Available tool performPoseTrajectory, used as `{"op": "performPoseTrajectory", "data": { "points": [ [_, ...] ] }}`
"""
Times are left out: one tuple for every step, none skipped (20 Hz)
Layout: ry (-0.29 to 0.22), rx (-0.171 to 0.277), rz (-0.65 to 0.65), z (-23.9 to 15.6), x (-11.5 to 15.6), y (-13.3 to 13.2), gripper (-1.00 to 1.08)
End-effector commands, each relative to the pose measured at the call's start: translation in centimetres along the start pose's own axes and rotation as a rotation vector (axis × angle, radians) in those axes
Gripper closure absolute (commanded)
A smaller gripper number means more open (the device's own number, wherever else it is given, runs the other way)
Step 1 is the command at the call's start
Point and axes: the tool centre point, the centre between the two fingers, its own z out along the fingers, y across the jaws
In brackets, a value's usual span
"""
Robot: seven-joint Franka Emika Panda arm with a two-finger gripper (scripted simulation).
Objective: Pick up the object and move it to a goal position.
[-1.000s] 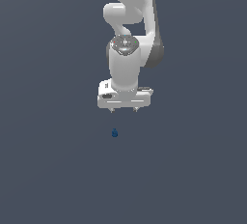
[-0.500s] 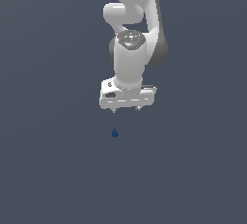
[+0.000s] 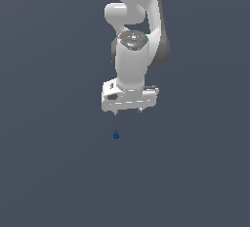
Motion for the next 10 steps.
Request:
{"op": "performPoseTrajectory", "data": {
  "points": [
    [-0.002,0.0,-0.018,0.3,0.1,0.2,-0.92],
    [-0.002,0.0,-0.028,0.4,0.1,0.3,-0.92],
    [-0.003,0.001,-0.039,0.6,0.2,0.4,-0.92],
    [-0.004,0.001,-0.051,0.8,0.2,0.5,-0.92],
    [-0.005,0.001,-0.064,1.0,0.3,0.6,-0.92],
    [-0.007,0.002,-0.079,1.2,0.3,0.8,-0.92],
    [-0.008,0.002,-0.094,1.5,0.4,1.0,-0.92],
    [-0.009,0.003,-0.111,1.7,0.5,1.1,-0.92],
    [-0.01,0.004,-0.129,2.0,0.5,1.3,-0.92],
    [-0.012,0.005,-0.148,2.3,0.6,1.5,-0.92]
  ]
}}
